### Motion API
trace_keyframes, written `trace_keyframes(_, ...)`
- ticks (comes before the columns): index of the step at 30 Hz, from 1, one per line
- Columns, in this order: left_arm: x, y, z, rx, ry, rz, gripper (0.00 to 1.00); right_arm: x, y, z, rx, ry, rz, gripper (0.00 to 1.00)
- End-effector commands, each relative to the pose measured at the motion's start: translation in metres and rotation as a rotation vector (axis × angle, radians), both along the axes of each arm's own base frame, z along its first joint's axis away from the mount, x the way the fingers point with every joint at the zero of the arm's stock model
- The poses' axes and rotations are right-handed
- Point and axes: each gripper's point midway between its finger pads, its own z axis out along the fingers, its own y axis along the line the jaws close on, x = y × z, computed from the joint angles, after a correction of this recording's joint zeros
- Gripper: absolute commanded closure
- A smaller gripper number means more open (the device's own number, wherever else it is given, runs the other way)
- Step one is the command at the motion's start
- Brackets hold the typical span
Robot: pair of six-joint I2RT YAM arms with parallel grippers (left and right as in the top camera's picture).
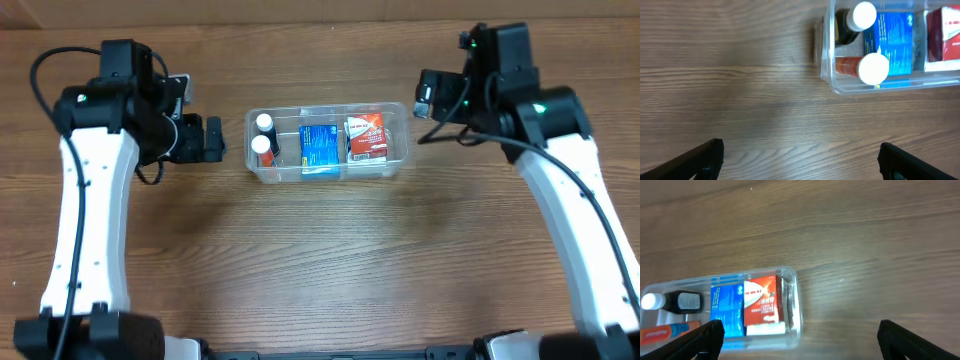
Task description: Pack container
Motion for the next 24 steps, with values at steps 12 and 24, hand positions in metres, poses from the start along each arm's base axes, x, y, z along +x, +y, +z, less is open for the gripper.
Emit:
trace_keyframes(12, -0.119, 0.004, 0.093, 0.091, -0.598, 0.024, 0.0, -0.135, -0.036, 0.007, 0.049, -0.255, -0.052, 0.0)
trace_keyframes(24, -0.169, 0.001, 0.055, 0.086, -0.491, 0.021, 0.0, -0.193, -0.046, -0.063, 0.024, -0.097, -0.042, 0.0)
